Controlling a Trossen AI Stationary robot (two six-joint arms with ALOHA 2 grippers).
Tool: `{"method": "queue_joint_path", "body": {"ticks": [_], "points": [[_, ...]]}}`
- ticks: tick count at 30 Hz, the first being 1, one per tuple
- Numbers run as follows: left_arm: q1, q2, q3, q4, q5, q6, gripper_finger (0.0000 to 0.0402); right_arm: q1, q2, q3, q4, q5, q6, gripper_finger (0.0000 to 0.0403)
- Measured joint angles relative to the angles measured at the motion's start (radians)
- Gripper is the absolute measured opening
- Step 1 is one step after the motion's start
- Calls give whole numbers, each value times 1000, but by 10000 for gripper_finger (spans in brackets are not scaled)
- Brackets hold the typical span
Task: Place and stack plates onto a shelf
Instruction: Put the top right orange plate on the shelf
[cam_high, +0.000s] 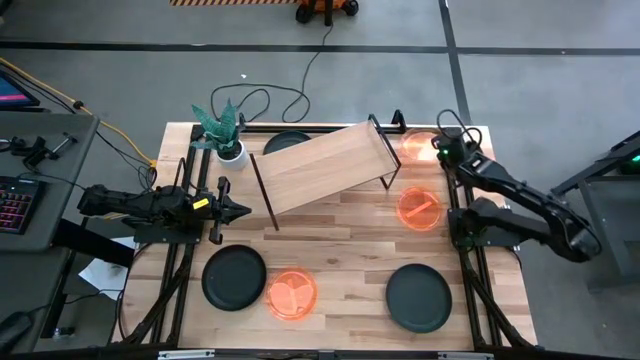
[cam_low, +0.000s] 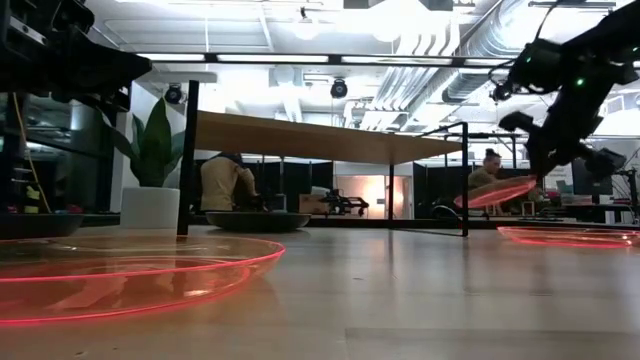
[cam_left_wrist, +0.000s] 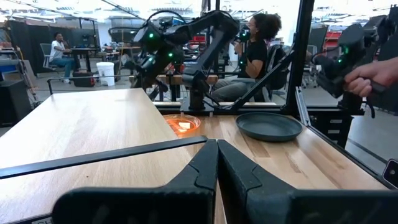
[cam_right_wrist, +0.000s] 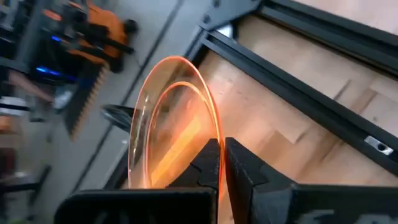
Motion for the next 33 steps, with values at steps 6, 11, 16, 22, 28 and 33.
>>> {"method": "queue_joint_path", "body": {"ticks": [6,11,16,22,28,33], "points": [[0,0,0,0,0,0,0,0,-108,0,64,17,-9,0],[0,0,0,0,0,0,0,0,-155,2,300,51,-117,0],[0,0,0,0,0,0,0,0,-125,77,415,35,-225,0],[0,0,0,0,0,0,0,24,5,263,416,-177,-451,0],[0,0,0,0,0,0,0,127,169,484,263,-449,-671,0],[0,0,0,0,0,0,0,230,284,633,20,-460,-787,0]]}}
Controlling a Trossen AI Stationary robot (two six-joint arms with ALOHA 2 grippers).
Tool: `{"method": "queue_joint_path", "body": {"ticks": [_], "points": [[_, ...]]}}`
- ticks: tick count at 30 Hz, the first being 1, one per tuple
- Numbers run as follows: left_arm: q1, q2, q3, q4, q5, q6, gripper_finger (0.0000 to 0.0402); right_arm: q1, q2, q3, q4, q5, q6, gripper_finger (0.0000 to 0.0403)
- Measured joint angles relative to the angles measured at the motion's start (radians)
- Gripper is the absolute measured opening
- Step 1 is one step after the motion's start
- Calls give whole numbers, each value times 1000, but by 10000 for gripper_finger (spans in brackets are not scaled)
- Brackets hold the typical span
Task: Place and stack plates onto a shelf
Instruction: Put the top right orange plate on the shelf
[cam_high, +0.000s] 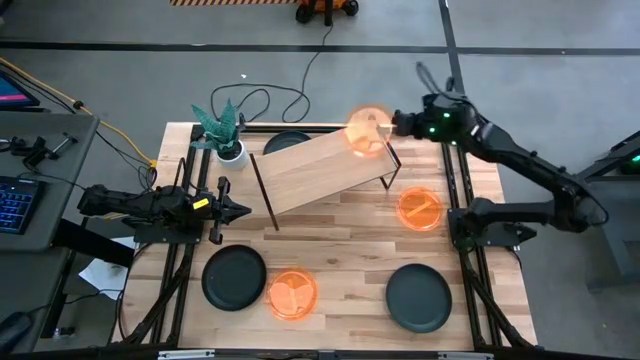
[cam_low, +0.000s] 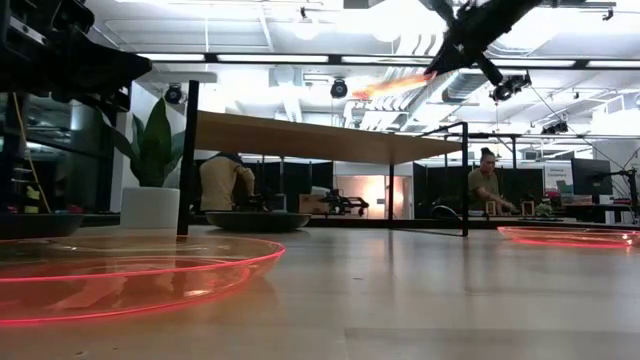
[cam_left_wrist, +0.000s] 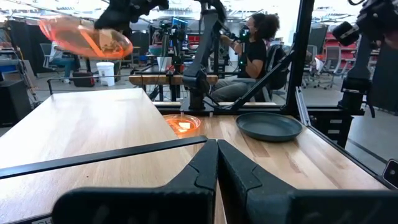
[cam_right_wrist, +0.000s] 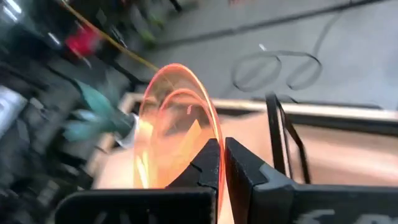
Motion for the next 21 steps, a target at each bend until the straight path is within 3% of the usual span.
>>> {"method": "queue_joint_path", "body": {"ticks": [5,21], "points": [[0,0,0,0,0,0,0,52,83,33,-120,59,-13,0],[0,0,0,0,0,0,0,72,237,16,-103,76,40,0]]}}
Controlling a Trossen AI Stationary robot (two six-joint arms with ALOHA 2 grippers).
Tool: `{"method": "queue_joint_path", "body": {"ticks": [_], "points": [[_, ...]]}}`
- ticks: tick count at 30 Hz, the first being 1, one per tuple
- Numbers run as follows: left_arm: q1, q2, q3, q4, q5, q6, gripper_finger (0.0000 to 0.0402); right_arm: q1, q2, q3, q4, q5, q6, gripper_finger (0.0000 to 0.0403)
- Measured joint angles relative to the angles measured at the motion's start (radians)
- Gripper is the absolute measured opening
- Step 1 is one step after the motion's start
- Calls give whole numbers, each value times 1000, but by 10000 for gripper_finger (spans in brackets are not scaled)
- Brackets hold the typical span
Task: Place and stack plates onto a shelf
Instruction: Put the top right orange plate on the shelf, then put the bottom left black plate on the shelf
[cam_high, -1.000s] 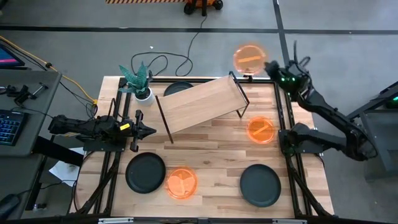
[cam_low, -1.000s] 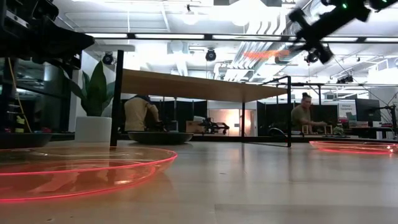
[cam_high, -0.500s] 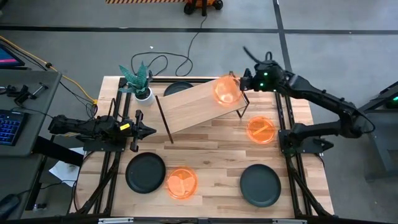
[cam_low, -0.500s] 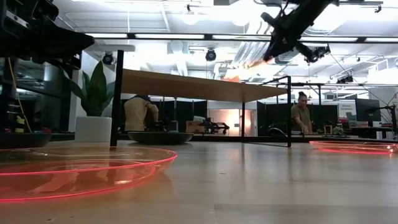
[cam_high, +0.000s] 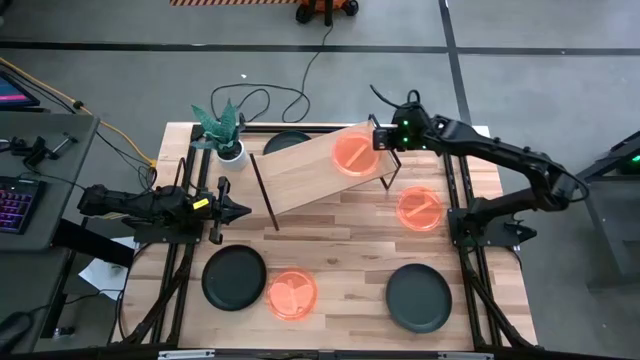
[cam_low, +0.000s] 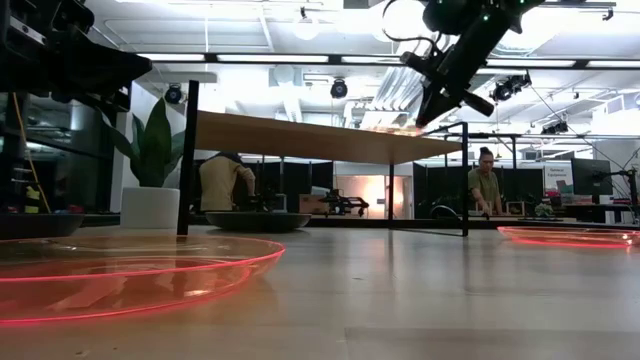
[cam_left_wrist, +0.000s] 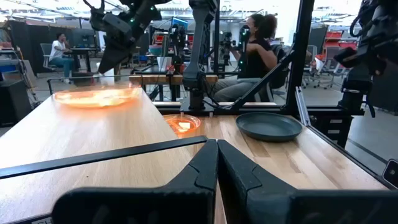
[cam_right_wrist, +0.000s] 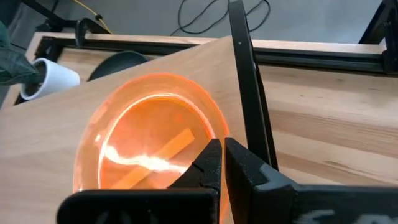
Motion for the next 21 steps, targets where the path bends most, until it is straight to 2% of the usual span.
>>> {"method": "queue_joint_path", "body": {"ticks": [8,14,17,21], "points": [[0,0,0,0,0,0,0,-7,-2,0,14,0,-11,8],[0,0,0,0,0,0,0,-23,-94,0,23,-25,-88,69],[0,0,0,0,0,0,0,-19,-152,0,23,-140,-142,110],[0,0,0,0,0,0,0,21,-197,0,-1,-428,-219,149]]}}
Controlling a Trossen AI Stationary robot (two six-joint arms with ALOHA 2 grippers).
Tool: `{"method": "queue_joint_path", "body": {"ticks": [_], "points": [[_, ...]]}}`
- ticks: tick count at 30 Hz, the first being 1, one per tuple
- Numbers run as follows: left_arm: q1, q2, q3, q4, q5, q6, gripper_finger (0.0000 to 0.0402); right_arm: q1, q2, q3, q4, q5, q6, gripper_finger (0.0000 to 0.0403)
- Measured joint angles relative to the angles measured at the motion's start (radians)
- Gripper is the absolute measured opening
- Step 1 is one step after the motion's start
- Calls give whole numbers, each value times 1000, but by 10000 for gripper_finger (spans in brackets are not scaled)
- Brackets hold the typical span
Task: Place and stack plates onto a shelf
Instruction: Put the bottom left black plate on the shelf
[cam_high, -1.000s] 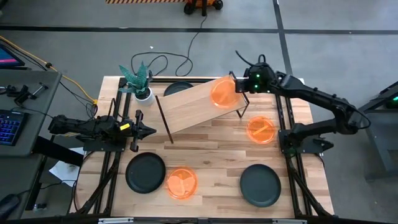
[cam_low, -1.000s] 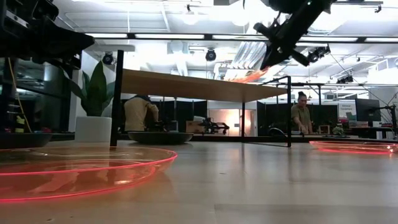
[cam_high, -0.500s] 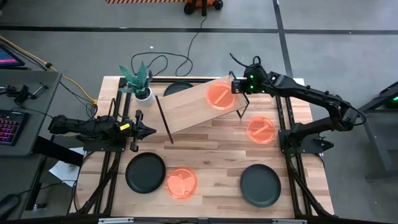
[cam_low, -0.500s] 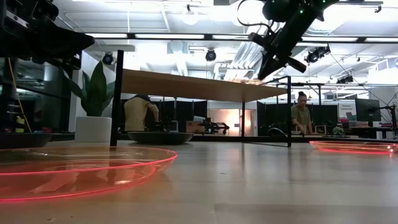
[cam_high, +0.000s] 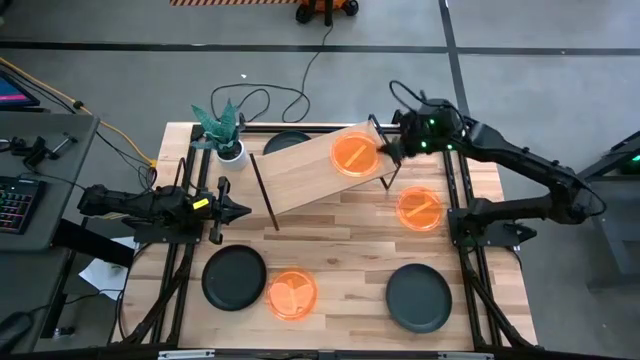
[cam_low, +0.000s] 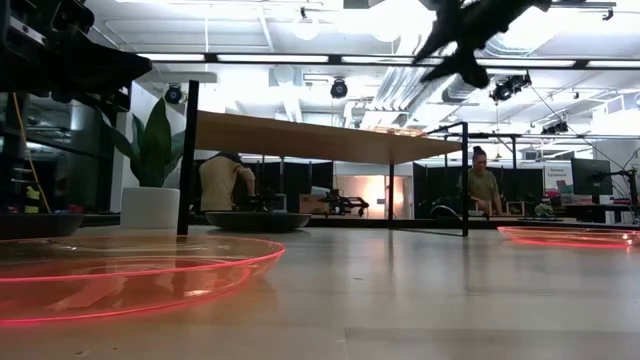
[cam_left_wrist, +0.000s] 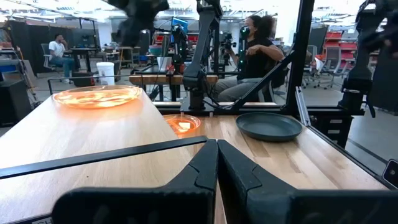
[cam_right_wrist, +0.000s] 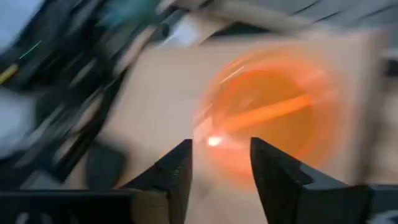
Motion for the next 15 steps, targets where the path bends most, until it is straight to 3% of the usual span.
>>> {"method": "queue_joint_path", "body": {"ticks": [3,9,15], "points": [[0,0,0,0,0,0,0,66,-19,0,-36,-101,-33,161],[0,0,0,0,0,0,0,248,-48,0,-208,-141,-21,159],[0,0,0,0,0,0,0,455,-70,0,-436,3,41,158]]}}
